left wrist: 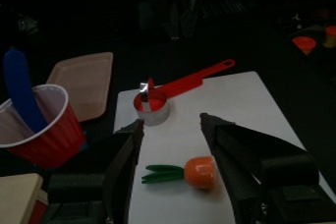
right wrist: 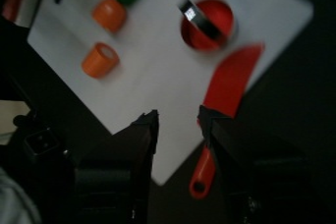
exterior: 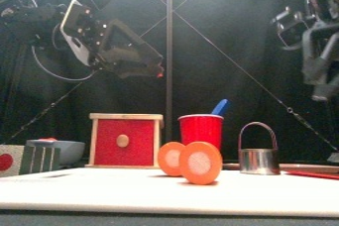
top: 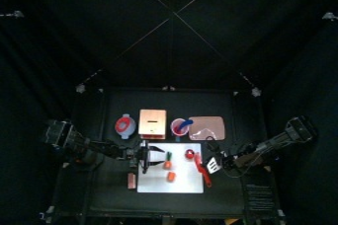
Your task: Place carrot to pin bowl
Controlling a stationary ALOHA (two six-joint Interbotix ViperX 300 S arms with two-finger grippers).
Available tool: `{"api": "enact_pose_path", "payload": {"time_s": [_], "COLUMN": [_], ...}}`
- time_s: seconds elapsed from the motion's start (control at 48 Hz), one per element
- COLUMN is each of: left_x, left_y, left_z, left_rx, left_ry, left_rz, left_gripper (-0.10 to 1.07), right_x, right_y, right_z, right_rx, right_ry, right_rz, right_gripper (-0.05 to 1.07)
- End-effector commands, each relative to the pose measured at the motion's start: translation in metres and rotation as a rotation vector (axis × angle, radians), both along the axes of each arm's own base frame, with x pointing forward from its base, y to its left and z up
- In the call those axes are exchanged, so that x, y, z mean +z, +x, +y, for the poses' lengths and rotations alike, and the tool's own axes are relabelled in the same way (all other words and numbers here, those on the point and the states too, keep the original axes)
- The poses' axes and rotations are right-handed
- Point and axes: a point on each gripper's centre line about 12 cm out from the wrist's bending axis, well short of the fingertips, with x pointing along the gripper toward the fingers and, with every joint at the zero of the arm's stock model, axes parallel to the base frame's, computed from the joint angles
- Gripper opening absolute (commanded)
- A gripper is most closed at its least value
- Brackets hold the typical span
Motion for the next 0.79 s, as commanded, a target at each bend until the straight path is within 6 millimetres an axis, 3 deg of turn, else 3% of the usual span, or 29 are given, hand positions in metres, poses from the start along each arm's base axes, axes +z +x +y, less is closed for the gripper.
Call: {"api": "enact_pose_path", "payload": {"time_s": [0.0,0.104,0.25,0.771], "left_x": [0.017,0.021,0.026,0.021], "left_y": [-0.004,-0.014,-0.023,-0.03], "left_z": [0.002,0.005,0.01,0.014], "left_rx": [0.008,0.025,0.058,0.073], "left_ry": [-0.012,-0.03,-0.063,-0.061], "left_rz": [-0.056,-0.064,-0.077,-0.061], "left_gripper": [0.86,0.86,0.86,0.86], "right_x": [0.019,0.031,0.039,0.04], "right_y": [0.013,0.025,0.037,0.045], "right_z": [-0.003,-0.005,-0.008,-0.019], "right_rx": [0.092,0.208,0.281,0.261], "right_ry": [-0.145,-0.335,-0.465,-0.489], "right_rz": [-0.098,-0.181,-0.242,-0.238], "right_gripper": [0.76,0.76,0.76,0.76]}}
